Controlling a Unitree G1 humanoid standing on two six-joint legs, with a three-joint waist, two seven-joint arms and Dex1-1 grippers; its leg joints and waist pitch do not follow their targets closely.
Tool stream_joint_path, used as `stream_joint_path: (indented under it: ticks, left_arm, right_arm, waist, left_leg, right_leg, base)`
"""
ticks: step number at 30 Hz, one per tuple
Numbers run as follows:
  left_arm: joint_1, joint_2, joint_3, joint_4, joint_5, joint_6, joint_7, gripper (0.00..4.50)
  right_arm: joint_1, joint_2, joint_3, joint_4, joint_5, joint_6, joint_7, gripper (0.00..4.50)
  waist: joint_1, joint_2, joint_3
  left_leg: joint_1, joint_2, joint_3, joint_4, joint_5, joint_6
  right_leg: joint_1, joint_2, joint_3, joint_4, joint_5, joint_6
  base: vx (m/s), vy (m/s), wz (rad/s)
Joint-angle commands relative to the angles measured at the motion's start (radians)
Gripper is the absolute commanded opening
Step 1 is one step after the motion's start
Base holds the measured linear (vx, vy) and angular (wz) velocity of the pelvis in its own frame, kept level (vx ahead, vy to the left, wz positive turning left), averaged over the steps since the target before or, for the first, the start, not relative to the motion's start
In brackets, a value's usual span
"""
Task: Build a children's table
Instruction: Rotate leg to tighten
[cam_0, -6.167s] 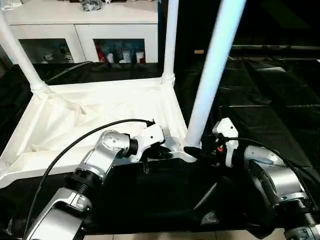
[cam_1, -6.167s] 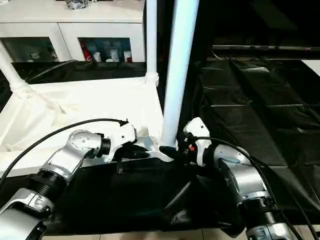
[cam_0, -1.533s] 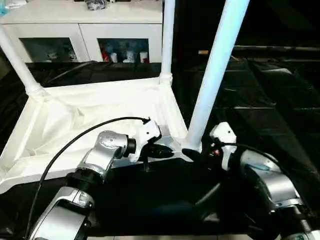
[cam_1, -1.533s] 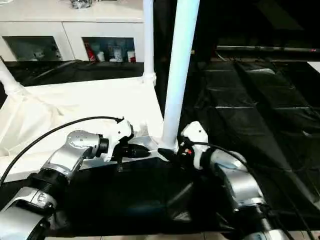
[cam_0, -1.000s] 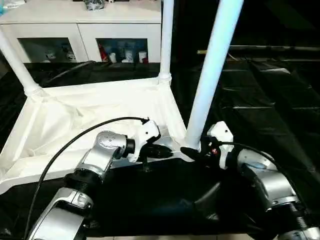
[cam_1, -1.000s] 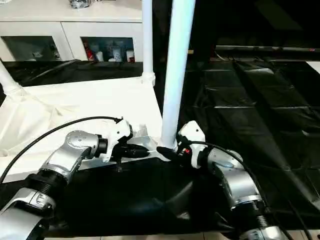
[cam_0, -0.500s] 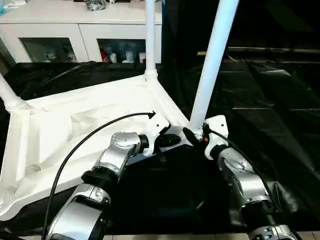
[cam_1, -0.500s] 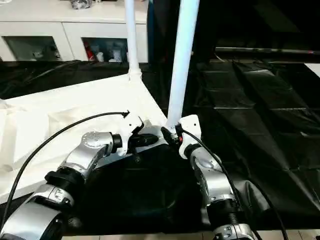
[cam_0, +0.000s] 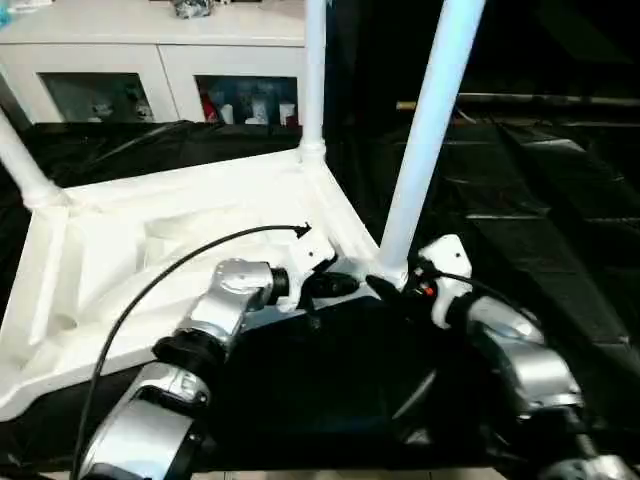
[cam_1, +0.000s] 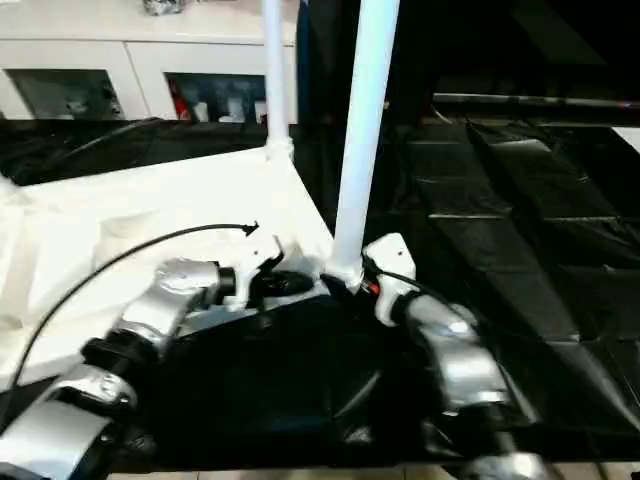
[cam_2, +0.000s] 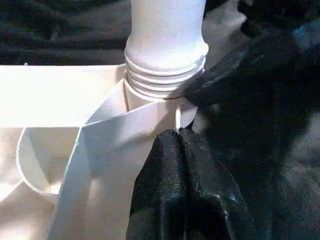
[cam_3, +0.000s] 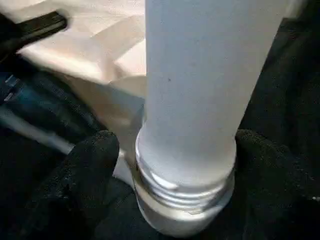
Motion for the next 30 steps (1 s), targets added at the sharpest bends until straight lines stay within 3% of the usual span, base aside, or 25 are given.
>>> stream_joint_path:
  ticks: [1,6,10,13,23,24,30]
  left_arm:
    - [0.026,0.035,-0.077,0.006,0.068,0.017,-0.059,0.0]
    - [0.025,0.061,-0.076,-0.002,0.074,-0.007,-0.042,0.0]
    - [0.025,0.065,-0.053,-0.028,0.045,0.036,-0.047,0.48]
    - [0.031,0.074,-0.058,-0.045,0.045,0.036,-0.045,0.83]
    - [0.037,0.073,-0.024,-0.059,0.008,0.036,-0.031,0.83]
    - [0.036,0.069,-0.018,-0.06,0.002,0.035,-0.025,0.56]
    - [0.05,0.076,-0.028,-0.066,-0.008,0.055,-0.053,0.15]
  right_arm:
    - [0.005,-0.03,0.025,-0.048,0.028,0.002,0.091,3.94]
    - [0.008,-0.06,0.015,-0.062,0.041,0.012,0.115,3.94]
    - [0.012,-0.065,0.008,-0.08,0.054,0.021,0.125,4.04]
    - [0.017,-0.068,0.011,-0.089,0.055,0.023,0.134,4.04]
    - [0.022,-0.07,0.011,-0.101,0.064,0.029,0.139,4.04]
    - [0.022,-0.071,0.011,-0.102,0.064,0.03,0.14,4.04]
    - [0.019,-0.077,0.016,-0.095,0.063,0.03,0.144,4.04]
  waist:
    - [0.003,-0.014,-0.055]
    - [0.0,-0.014,-0.053]
    - [0.0,-0.015,-0.053]
    - [0.0,-0.014,-0.055]
    - [0.0,-0.016,-0.056]
    - [0.0,-0.015,-0.056]
    - [0.0,-0.017,-0.056]
  left_leg:
    - [-0.005,0.001,0.013,-0.055,-0.149,0.104]
    - [-0.005,0.001,0.014,-0.057,-0.165,0.092]
    - [-0.004,0.001,0.013,-0.058,-0.181,0.078]
    - [-0.004,0.0,0.013,-0.056,-0.163,0.081]
    - [-0.005,0.0,0.014,-0.054,-0.151,0.087]
    - [-0.004,0.0,0.014,-0.054,-0.148,0.089]
    - [-0.005,0.0,0.014,-0.054,-0.141,0.091]
  right_leg:
    - [0.058,-0.025,0.024,-0.068,-0.065,-0.256]
    - [0.058,-0.024,0.023,-0.071,-0.104,-0.256]
    - [0.056,-0.024,0.023,-0.073,-0.139,-0.252]
    - [0.057,-0.023,0.023,-0.069,-0.103,-0.256]
    - [0.059,-0.022,0.023,-0.067,-0.083,-0.267]
    - [0.058,-0.022,0.023,-0.067,-0.082,-0.267]
    - [0.059,-0.023,0.023,-0.066,-0.081,-0.262]
  base:
    - [0.0,0.0,0.0]
    - [0.0,0.0,0.0]
    - [0.0,0.0,0.0]
    - [0.0,0.0,0.0]
    - [0.0,0.0,0.0]
    - [0.0,0.0,0.0]
    - [0.0,0.0,0.0]
